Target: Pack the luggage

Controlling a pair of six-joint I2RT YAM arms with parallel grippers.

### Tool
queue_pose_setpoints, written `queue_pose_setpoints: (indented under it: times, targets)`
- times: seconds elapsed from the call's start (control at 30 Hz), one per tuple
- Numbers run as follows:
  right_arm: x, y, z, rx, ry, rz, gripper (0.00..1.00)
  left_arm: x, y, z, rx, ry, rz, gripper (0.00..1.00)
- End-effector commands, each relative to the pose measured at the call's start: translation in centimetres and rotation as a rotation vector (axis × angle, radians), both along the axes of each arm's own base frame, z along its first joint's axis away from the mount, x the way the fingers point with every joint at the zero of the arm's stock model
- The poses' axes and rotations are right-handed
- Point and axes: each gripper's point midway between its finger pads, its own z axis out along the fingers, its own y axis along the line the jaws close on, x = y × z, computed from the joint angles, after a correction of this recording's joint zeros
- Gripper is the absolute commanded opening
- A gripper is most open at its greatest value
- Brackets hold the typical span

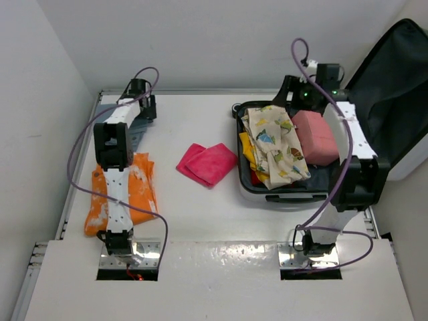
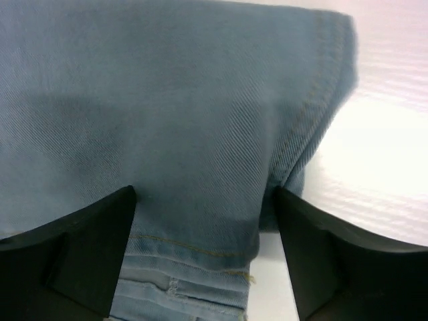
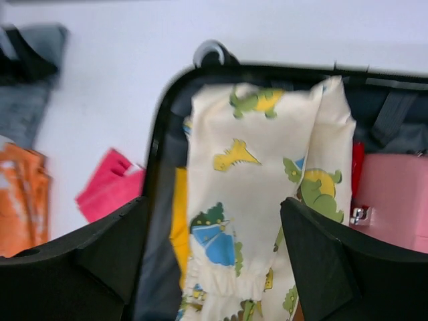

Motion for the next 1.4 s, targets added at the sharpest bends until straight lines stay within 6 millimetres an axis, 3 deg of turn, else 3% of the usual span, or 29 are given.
queue_pose_setpoints:
  times: [0.0, 0.1, 0.17, 0.27, 0.4, 0.43, 0.47, 0.53, 0.57, 0.6, 0.67, 0.7, 0.77, 0.83, 0.93, 1.03, 1.13, 1.17, 1.2, 1.3, 1.33, 1.37]
  targets:
    - [-0.9, 0.8, 7.2, 0.115, -0.106, 0.047, 0.80, -6.2, 3.3, -3.2, -0.087, 0.218, 0.041, 0.82]
    - [-1.1, 0.4, 8.6, 0.116, -0.119, 0.035, 0.80, -7.6, 3.1, -3.4, -0.111, 0.275, 0.004, 0.67]
    - [-1.2, 0.0, 8.7, 0.101, -0.120, 0.032, 0.80, -9.5, 2.9, -4.4, -0.121, 0.356, 0.007, 0.61]
    - [-1.1, -0.5, 8.9, 0.088, -0.123, 0.022, 0.80, -11.8, 1.8, -6.5, -0.163, 0.439, -0.040, 0.44]
    - [-0.9, -0.9, 8.9, 0.080, -0.115, 0.008, 0.80, -12.2, -0.6, -6.9, -0.278, 0.452, -0.135, 0.01]
    - [-0.9, -0.9, 8.7, 0.072, -0.112, 0.015, 0.80, -11.4, -1.2, -5.9, -0.304, 0.419, -0.167, 0.00]
    - [-0.9, -1.0, 8.8, 0.071, -0.112, 0.013, 0.80, -10.8, -3.1, -4.8, -0.394, 0.376, -0.237, 0.00]
    - [-1.1, -1.1, 8.6, 0.060, -0.105, 0.014, 0.80, -7.6, -4.8, -1.4, -0.434, 0.215, -0.323, 0.00]
    - [-1.3, -1.4, 8.8, 0.062, -0.105, 0.005, 0.80, -6.2, -5.2, 1.5, -0.442, 0.131, -0.344, 0.00]
    - [-1.5, -1.5, 8.4, 0.052, -0.100, 0.012, 0.80, -4.4, -7.3, 4.0, -0.475, 0.051, -0.409, 0.00]
    - [-1.9, -1.9, 8.6, 0.062, -0.098, -0.008, 0.80, -2.6, -9.3, 7.5, -0.491, -0.031, -0.461, 0.00]
    - [-2.0, -2.0, 8.5, 0.063, -0.098, -0.010, 0.80, -1.4, -10.6, 10.3, -0.511, -0.101, -0.514, 0.00]
    - [-2.5, -2.6, 8.5, 0.060, -0.102, -0.024, 0.80, -1.2, -13.1, 13.2, -0.536, -0.166, -0.592, 0.00]
    - [-3.0, -2.7, 8.4, 0.055, -0.101, -0.026, 0.80, -1.7, -15.5, 16.1, -0.565, -0.246, -0.694, 0.00]
    - [-3.8, -3.7, 8.1, 0.051, -0.101, -0.050, 0.80, -2.6, -19.2, 18.1, -0.626, -0.325, -0.811, 0.00]
    - [-4.6, -4.5, 7.8, 0.056, -0.096, -0.076, 0.80, -2.8, -22.9, 21.5, -0.626, -0.420, -0.913, 0.00]
    - [-5.3, -5.3, 7.7, 0.058, -0.104, -0.102, 0.80, -3.9, -28.3, 25.0, -0.663, -0.500, -1.042, 0.00]
    - [-5.7, -5.4, 7.8, 0.058, -0.106, -0.104, 0.80, -4.9, -31.0, 25.5, -0.675, -0.511, -1.104, 0.00]
    - [-6.0, -5.7, 7.7, 0.055, -0.108, -0.110, 0.80, -5.8, -32.5, 27.2, -0.660, -0.555, -1.162, 0.00]
    - [-6.7, -6.7, 7.7, 0.047, -0.117, -0.131, 0.80, -8.9, -38.5, 28.3, -0.588, -0.621, -1.350, 0.00]
    - [-7.1, -6.7, 7.8, 0.048, -0.118, -0.133, 0.80, -9.2, -39.6, 28.2, -0.559, -0.631, -1.353, 0.00]
    - [-7.3, -7.0, 7.2, 0.050, -0.104, -0.141, 0.80, -10.6, -42.2, 27.6, -0.561, -0.618, -1.396, 0.00]
